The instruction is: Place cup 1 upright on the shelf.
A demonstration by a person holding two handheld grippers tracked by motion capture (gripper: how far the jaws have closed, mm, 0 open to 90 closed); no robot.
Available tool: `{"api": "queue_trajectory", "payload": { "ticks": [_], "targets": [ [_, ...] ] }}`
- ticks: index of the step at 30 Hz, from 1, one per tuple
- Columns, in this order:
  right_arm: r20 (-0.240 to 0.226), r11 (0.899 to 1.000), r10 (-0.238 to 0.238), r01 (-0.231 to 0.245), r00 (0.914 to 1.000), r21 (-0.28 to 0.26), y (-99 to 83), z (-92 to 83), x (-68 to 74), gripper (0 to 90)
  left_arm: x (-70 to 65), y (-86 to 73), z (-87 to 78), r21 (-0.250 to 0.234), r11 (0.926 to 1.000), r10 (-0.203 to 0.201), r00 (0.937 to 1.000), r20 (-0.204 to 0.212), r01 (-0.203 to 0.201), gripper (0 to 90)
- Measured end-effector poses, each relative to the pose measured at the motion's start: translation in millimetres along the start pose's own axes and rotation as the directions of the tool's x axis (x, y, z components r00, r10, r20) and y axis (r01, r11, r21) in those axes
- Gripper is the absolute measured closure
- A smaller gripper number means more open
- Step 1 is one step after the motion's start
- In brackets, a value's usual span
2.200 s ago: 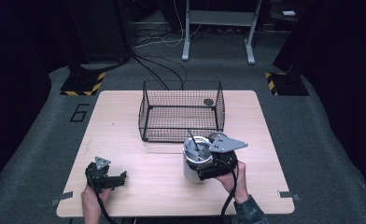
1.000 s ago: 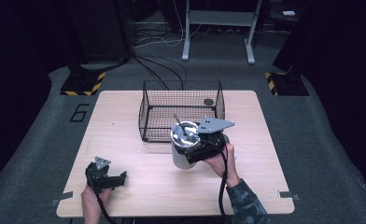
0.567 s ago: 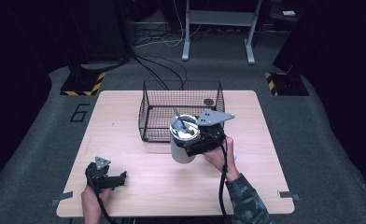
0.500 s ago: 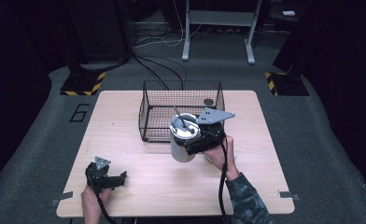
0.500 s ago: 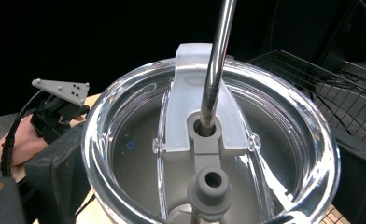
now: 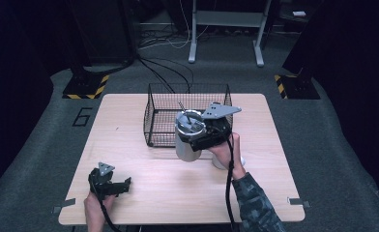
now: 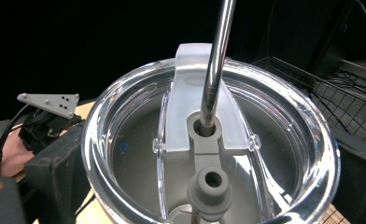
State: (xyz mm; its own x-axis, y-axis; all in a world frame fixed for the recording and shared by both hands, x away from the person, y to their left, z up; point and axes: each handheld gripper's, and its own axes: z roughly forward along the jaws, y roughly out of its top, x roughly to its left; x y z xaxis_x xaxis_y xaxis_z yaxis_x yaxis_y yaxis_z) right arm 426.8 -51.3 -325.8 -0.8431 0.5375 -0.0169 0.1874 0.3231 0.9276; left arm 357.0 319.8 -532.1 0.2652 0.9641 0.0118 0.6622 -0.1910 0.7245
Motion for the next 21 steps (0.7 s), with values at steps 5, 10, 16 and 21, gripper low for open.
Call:
{"api": "queue_trajectory", "payload": {
  "ticks": [5,10,16,21],
  "targets": [
    [-0.003,1.000,-0.001,0.001,1.0000,0.011,4.5,6.6,-3.5,3.5,0.0,0.0,0.0,0.000,1.0000,0.000,1.0000,0.000,0.000,1.2],
    [-0.010,1.000,0.001,-0.001,1.0000,0.008,9.3,12.0,-7.5,3.5,0.0,0.0,0.0,0.000,1.0000,-0.001,1.0000,0.000,0.001,1.2],
    [-0.005,1.000,-0.009,0.009,0.9999,0.018,14.8,18.8,-13.2,3.5,0.0,0.0,0.0,0.000,1.0000,-0.001,1.0000,0.000,0.001,1.2],
    [0.001,1.000,0.002,-0.002,1.0000,0.020,21.4,22.4,-16.9,3.5,0.0,0.0,0.0,0.000,1.0000,0.000,1.0000,0.000,0.000,1.2]
  ]
}}
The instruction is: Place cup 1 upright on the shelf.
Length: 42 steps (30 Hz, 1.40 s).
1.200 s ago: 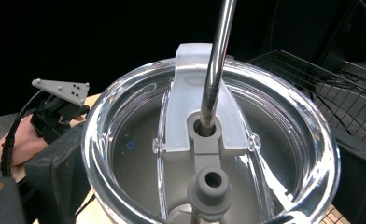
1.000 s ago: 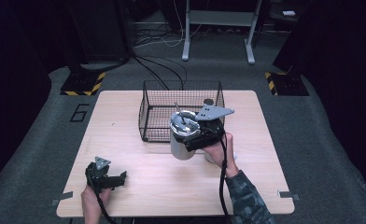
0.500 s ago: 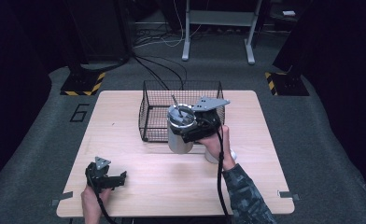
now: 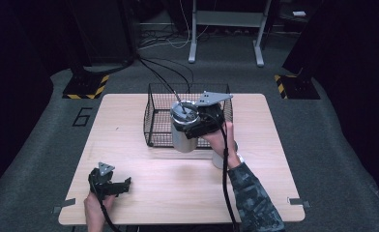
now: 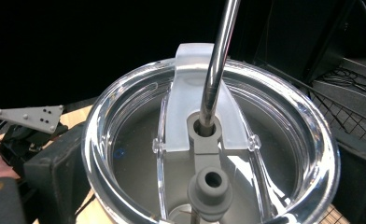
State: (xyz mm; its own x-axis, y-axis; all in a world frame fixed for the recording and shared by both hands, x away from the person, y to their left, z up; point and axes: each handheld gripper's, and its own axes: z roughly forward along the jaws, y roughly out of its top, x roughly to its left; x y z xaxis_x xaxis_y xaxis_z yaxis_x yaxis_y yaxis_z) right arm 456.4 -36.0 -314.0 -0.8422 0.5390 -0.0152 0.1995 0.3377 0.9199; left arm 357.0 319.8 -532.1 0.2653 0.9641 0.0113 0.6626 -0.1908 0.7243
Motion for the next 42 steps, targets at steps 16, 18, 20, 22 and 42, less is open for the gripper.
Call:
{"api": "queue_trajectory", "payload": {
  "ticks": [16,18,20,22,42],
  "targets": [
    [0.007,1.000,-0.011,0.011,0.9999,-0.006,19.1,13.4,-10.6,3.5,0.5,0.0,-0.4,0.005,0.9999,0.010,1.0000,-0.001,-0.010,1.3],
    [0.012,1.000,-0.015,0.015,0.9998,-0.007,21.1,15.1,-11.4,3.5,0.6,0.0,-0.7,0.008,0.9999,0.013,0.9999,0.001,-0.013,1.4],
    [0.014,1.000,-0.013,0.013,0.9998,-0.005,22.5,17.4,-12.9,3.5,0.6,0.0,-0.7,0.007,0.9999,0.012,0.9999,0.000,-0.012,1.4],
    [0.015,1.000,-0.013,0.013,0.9998,-0.006,23.6,19.8,-15.0,3.5,0.4,0.0,-0.7,0.008,0.9999,0.010,1.0000,0.001,-0.010,1.4],
    [0.080,0.999,0.032,-0.031,0.9963,-0.017,32.2,34.1,-33.9,3.5,0.3,-0.1,-0.9,0.010,0.9999,0.010,1.0000,0.002,-0.010,1.5]
  ]
}}
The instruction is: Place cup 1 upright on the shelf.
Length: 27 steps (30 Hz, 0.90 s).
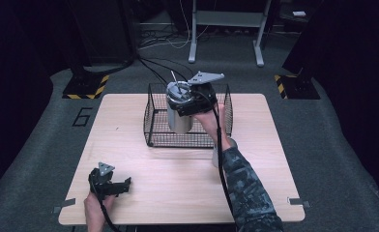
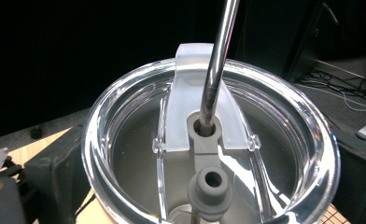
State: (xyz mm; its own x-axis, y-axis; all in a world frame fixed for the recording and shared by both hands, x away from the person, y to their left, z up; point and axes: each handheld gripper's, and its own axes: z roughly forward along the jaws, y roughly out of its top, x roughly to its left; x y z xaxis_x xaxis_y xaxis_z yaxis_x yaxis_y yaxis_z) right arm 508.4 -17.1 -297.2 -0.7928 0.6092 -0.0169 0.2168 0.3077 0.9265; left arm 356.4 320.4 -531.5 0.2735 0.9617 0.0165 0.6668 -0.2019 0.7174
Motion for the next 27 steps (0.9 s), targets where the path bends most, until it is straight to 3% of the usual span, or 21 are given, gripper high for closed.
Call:
{"api": "queue_trajectory", "payload": {
  "ticks": [20,27],
  "targets": [
    [0.079,1.000,-0.009,0.008,0.9968,0.009,-2.0,23.7,-15.9,3.5,-0.8,-0.2,0.1,-0.002,0.9999,-0.010,0.9999,0.003,0.010,1.6],
    [0.106,1.000,0.006,-0.008,0.9943,0.021,-5.8,34.3,-21.2,3.5,-0.9,-0.3,0.0,-0.002,1.0000,-0.009,1.0000,0.003,0.009,1.7]
  ]
}}
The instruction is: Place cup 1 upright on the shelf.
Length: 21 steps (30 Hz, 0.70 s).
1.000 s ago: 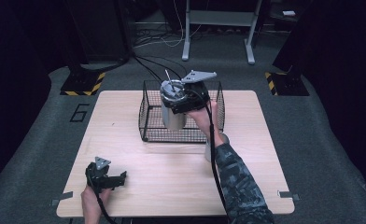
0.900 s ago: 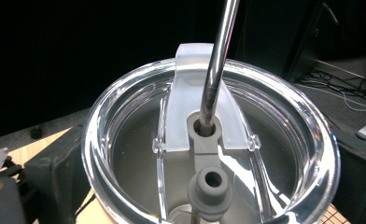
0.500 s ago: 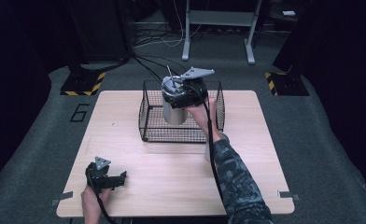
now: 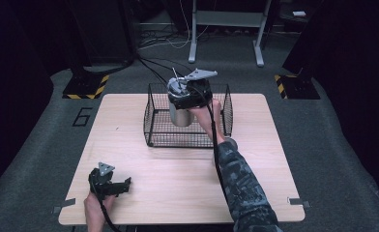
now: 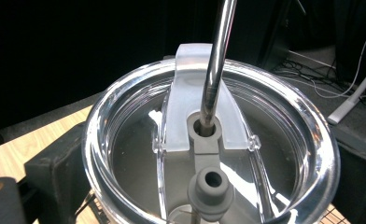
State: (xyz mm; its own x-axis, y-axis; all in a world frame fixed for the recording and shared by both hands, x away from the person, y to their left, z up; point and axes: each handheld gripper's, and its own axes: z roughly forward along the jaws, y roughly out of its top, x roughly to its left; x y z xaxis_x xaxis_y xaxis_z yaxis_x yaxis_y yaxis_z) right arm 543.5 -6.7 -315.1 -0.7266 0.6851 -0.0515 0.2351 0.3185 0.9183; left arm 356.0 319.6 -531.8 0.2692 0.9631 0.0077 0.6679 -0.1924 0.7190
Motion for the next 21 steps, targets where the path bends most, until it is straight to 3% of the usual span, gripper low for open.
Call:
{"api": "queue_trajectory", "payload": {
  "ticks": [8,11,21],
  "targets": [
    [0.017,1.000,0.015,-0.016,0.9997,0.014,-5.2,15.0,-4.7,3.4,0.1,0.0,0.0,0.000,1.0000,0.001,1.0000,0.000,-0.001,1.7],
    [0.021,0.998,0.056,-0.057,0.9982,0.030,-6.8,19.9,-2.8,3.5,0.1,0.0,-0.1,0.001,1.0000,0.002,1.0000,0.000,-0.002,1.6],
    [0.016,0.995,0.079,-0.080,0.9968,0.061,-14.7,39.6,2.0,3.4,-0.9,-0.3,-0.1,-0.003,1.0000,-0.007,1.0000,0.000,0.007,1.7]
  ]
}}
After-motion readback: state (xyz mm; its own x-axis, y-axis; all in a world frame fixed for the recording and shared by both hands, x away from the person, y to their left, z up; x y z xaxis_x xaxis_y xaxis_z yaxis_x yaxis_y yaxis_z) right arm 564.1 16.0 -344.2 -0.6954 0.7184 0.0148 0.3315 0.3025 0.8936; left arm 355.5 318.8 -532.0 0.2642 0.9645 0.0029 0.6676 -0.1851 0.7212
